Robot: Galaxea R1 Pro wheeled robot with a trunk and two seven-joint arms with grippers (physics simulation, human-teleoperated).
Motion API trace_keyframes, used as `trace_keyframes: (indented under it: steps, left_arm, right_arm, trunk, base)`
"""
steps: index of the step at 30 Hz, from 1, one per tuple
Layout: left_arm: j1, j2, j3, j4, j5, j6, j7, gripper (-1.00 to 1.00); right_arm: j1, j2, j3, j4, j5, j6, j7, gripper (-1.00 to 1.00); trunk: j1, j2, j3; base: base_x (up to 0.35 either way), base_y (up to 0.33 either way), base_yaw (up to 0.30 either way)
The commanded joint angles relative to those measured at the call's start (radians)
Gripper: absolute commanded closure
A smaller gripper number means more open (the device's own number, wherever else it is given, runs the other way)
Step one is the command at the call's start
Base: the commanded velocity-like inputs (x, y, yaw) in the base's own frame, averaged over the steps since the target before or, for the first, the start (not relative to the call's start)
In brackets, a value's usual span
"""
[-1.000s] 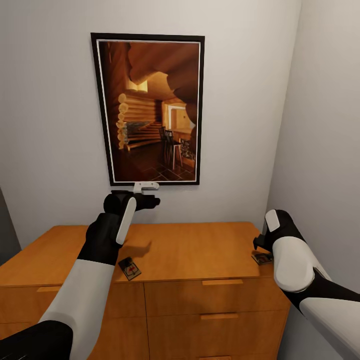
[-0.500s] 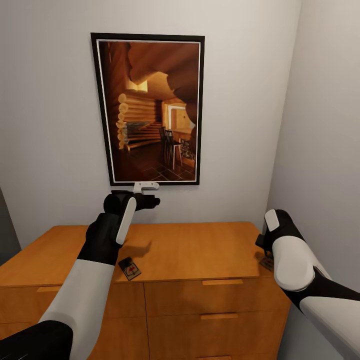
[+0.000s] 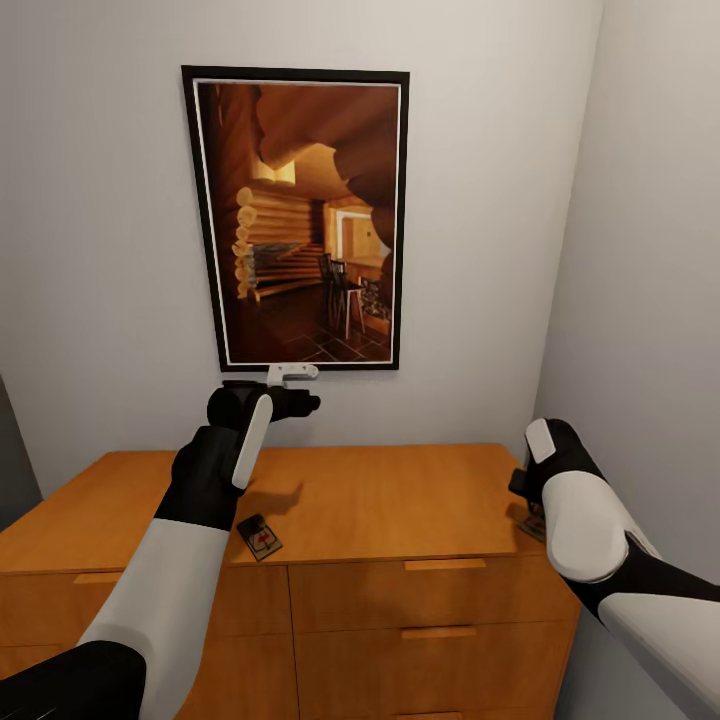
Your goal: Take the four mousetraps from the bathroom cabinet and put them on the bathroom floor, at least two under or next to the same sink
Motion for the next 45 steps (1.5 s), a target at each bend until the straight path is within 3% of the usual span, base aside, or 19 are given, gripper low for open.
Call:
trace_keyframes:
  steps: [1,4,6,11,14,19,25,29,36,45]
  left_arm:
    - [-0.001,0.000,-0.001,-0.001,0.010,0.004,0.010,-1.00]
    - [-0.001,0.000,-0.001,-0.003,0.009,0.004,0.009,-1.00]
    - [-0.001,0.000,-0.001,-0.004,0.009,0.004,0.009,-1.00]
    - [-0.001,0.000,-0.001,-0.004,0.011,0.004,0.009,-1.00]
    - [-0.001,0.000,-0.001,-0.004,0.011,0.004,0.009,-1.00]
    - [-0.001,0.000,-0.001,-0.003,0.011,0.004,0.009,-1.00]
    - [-0.001,0.001,-0.001,-0.002,0.013,0.004,0.009,-1.00]
    - [-0.001,0.002,-0.001,0.000,0.013,0.004,0.009,-1.00]
    - [-0.001,0.002,-0.001,0.001,0.012,0.004,0.009,-1.00]
    - [-0.001,0.002,-0.001,0.001,0.014,0.004,0.010,-1.00]
  right_arm:
    - [0.027,0.002,0.000,-0.006,-0.003,0.005,0.002,1.00]
    - [0.027,0.005,0.059,-0.023,-0.001,0.005,0.005,1.00]
    - [0.028,0.015,0.171,-0.065,-0.004,0.005,0.009,1.00]
    - [0.028,0.037,0.343,-0.164,-0.008,0.005,0.013,1.00]
    - [0.028,0.051,0.380,-0.225,-0.008,0.005,0.013,1.00]
    - [0.028,0.082,0.404,-0.300,-0.008,0.005,0.012,1.00]
    - [0.028,0.089,0.421,-0.316,-0.008,0.005,0.011,1.00]
    - [0.028,0.092,0.465,-0.317,-0.009,0.005,0.014,1.00]
    - [0.028,0.146,0.490,-0.318,-0.009,0.005,0.022,1.00]
    - [0.028,0.148,0.496,-0.309,-0.011,0.005,0.046,1.00]
  trunk:
    - [0.000,0.000,-0.002]
    - [0.000,0.000,-0.002]
    - [0.000,0.000,-0.002]
    - [0.000,0.000,-0.002]
    - [0.000,0.000,-0.002]
    - [0.000,0.000,-0.002]
    - [0.000,0.000,-0.002]
    - [0.000,0.000,-0.002]
    - [0.000,0.000,-0.002]
    - [0.000,0.000,-0.002]
  base:
    - [0.000,0.000,0.000]
    - [0.000,0.000,0.000]
    - [0.000,0.000,0.000]
    - [0.000,0.000,0.000]
    - [0.000,0.000,0.000]
    - [0.000,0.000,0.000]
    - [0.000,0.000,0.000]
    - [0.000,0.000,0.000]
    - [0.000,0.000,0.000]
    - [0.000,0.000,0.000]
